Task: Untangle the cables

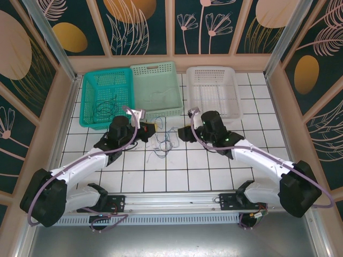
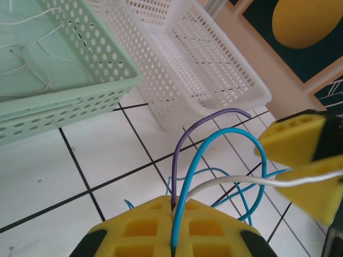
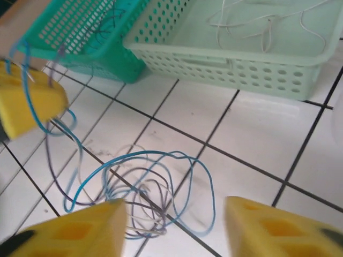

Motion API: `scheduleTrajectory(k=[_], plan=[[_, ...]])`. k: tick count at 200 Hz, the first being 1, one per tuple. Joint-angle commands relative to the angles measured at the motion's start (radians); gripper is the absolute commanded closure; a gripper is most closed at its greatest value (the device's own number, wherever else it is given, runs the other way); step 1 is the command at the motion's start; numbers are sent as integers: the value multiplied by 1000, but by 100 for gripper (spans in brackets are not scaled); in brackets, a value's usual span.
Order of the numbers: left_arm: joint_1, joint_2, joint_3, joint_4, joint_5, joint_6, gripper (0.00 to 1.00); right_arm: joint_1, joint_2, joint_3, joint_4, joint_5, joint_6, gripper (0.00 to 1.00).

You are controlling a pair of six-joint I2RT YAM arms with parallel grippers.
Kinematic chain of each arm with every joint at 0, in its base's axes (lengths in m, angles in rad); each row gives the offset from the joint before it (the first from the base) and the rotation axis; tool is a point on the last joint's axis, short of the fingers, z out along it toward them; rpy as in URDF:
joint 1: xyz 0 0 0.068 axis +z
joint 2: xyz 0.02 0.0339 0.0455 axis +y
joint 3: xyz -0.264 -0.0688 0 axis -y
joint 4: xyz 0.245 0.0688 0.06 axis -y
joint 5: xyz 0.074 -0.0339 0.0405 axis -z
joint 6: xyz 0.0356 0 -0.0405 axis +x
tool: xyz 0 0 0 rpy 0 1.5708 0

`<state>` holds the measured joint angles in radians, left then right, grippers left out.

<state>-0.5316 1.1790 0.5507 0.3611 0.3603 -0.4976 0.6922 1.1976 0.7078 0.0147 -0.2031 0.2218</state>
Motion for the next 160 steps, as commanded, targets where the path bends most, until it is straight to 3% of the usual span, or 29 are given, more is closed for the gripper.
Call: scheduleTrajectory(k=[1,11,31,72,90,126,160], plan=[[-5,4,1,76,40,-41,100,-6,-33,-63,72,-3,16,35],[-5,7,7,79,47,-48,100,-6,-35,-92,126,-36,24,29],[-5,1,13,75,42,-62,100,-5,-39,-113,177,-32,38,29],[-5,-65,3,43,-25,-67,100,-37,-66,-89,34,84,31,34],[-5,-88,4,42,-24,-66,100,-39,-118,-111,41,70,-11,28],[-5,-61,15,77,33,-99,100,46,-132,-101,99,57,-110,24],[-5,-26,-13,168,64,-157,100,81,-73,-81,221,33,-84,22]])
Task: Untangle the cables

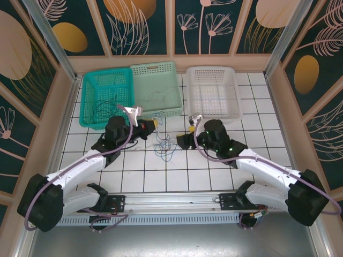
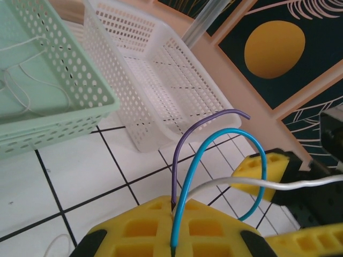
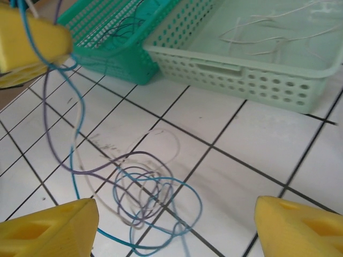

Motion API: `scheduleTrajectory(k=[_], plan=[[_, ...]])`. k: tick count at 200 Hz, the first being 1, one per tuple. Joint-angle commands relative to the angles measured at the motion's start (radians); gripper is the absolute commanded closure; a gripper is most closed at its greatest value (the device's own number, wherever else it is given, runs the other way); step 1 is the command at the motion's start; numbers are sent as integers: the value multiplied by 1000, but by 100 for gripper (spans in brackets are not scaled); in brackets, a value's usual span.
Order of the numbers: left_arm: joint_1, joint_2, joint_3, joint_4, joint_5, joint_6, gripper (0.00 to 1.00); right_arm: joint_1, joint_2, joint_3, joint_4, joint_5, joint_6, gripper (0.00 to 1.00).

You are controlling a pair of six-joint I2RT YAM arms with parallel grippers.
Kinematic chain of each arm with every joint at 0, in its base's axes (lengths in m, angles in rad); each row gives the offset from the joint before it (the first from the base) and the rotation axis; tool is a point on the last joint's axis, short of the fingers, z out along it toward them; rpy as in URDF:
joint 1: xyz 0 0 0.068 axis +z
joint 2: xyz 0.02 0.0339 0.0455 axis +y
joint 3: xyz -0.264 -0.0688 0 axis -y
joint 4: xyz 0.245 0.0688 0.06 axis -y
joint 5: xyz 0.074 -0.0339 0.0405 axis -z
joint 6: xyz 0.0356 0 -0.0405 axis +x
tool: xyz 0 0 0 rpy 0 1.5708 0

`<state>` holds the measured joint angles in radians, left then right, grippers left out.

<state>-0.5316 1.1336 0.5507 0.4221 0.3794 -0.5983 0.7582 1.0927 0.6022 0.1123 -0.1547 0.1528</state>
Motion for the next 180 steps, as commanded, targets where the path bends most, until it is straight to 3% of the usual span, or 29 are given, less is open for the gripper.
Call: scheduleTrajectory(k=[1,44,87,150,180], plan=[[-5,20,-14,108,47,-57,100,16,33,25,129,-17,-14,22],[-5,24,-17,123,66,-60,100,20,95,67,300,-44,32,23],[-5,36,-24,136,82,-64,100,21,189,138,359,-96,55,28],[-5,54,-20,144,97,-72,100,47,309,252,332,-134,36,37],[-5,51,-16,100,52,-70,100,50,277,237,292,-109,31,37]])
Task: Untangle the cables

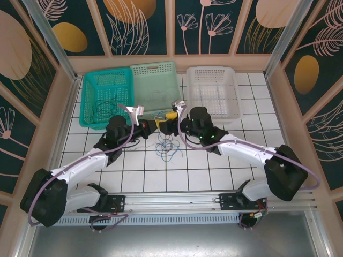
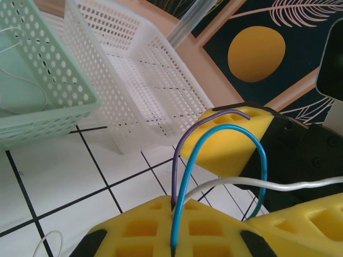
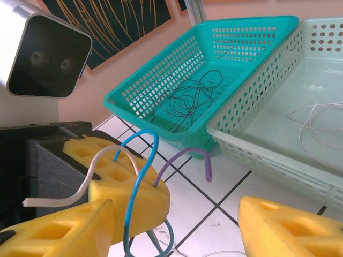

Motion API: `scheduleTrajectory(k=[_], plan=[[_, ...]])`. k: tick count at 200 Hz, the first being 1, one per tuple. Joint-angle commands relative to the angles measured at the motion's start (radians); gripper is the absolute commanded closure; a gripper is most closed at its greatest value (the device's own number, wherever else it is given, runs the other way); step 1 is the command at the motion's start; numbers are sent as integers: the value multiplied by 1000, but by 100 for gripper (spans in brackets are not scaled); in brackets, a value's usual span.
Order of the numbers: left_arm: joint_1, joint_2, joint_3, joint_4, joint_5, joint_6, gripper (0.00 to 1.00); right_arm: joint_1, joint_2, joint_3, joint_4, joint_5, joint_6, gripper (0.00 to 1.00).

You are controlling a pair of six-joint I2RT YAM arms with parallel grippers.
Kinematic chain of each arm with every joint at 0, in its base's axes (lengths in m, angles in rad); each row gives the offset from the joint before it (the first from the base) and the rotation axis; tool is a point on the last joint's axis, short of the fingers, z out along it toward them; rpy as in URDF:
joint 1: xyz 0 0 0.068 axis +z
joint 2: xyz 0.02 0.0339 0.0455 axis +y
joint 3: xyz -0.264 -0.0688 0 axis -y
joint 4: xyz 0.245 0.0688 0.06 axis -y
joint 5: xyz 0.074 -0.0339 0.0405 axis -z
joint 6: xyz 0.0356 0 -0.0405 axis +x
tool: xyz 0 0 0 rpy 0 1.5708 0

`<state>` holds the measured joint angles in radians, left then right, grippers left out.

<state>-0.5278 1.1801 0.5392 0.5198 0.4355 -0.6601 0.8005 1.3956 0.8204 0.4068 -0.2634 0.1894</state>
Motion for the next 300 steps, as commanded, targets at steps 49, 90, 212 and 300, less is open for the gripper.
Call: scheduleTrajectory(k=[49,90,212,300], plan=[[-9,32,9,-5,-35,-51,100,-4,-120,-41,-46,36,-18,40],[-8,30,21,10,-7,-52,100,-3,-39,-3,-13,-10,-13,41],[-9,-20,4,-24,-16,-15,68,-24,-2,29,-22,-6,-19,100],[-9,-130,-47,-145,-168,79,5,-96,-221,63,-337,50,-108,100]])
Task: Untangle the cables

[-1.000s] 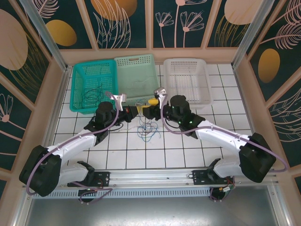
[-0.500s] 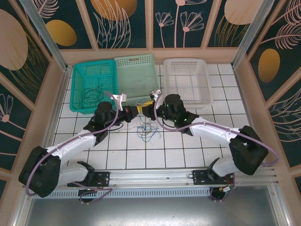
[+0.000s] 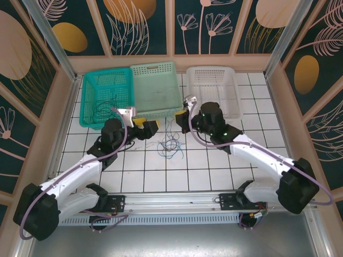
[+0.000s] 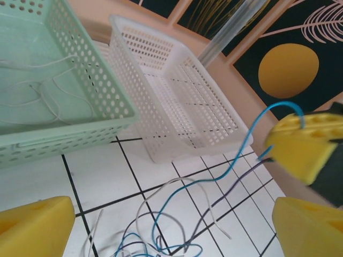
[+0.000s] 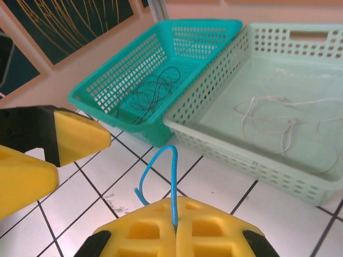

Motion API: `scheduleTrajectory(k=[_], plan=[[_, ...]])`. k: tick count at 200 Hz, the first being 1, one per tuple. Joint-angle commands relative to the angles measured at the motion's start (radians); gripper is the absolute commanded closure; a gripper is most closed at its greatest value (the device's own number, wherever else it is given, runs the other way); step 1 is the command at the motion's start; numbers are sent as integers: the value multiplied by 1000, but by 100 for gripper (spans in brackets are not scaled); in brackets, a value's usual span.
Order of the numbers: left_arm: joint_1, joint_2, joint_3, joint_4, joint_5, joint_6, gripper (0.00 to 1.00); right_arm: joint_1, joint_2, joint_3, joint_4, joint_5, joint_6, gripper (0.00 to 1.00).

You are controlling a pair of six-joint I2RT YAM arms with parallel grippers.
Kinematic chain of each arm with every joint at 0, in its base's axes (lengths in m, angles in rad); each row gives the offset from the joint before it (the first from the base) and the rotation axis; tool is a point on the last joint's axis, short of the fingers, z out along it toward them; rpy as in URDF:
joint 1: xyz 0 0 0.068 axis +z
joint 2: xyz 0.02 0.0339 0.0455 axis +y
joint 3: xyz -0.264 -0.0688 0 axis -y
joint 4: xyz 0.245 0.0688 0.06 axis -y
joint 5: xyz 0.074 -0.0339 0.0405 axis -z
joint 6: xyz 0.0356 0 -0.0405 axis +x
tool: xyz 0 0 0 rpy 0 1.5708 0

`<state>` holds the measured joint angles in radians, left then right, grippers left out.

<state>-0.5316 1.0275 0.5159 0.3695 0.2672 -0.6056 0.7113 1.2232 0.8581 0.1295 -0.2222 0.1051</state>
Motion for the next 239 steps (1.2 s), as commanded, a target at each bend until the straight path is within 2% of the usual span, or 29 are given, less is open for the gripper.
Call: scheduleTrajectory(k=[1,37,70,96,153,207,239], plan=[[-5,25,-23,7,2,24,5,-7,-50,25,-59,7,-22,100],[-5,123,-17,110,141,0,15,-20,-91,14,23,-52,31,100],[-7,175,-2,141,149,34,16,-33,-109,27,43,-119,53,100],[-17,240,25,164,199,37,20,-36,-118,30,40,-132,63,100],[-97,367,80,236,210,42,24,-61,-162,4,76,-173,110,100],[-102,402,144,204,178,92,26,-67,-164,12,53,-238,109,100],[-102,395,156,173,165,110,28,-72,-175,13,17,-207,107,100]])
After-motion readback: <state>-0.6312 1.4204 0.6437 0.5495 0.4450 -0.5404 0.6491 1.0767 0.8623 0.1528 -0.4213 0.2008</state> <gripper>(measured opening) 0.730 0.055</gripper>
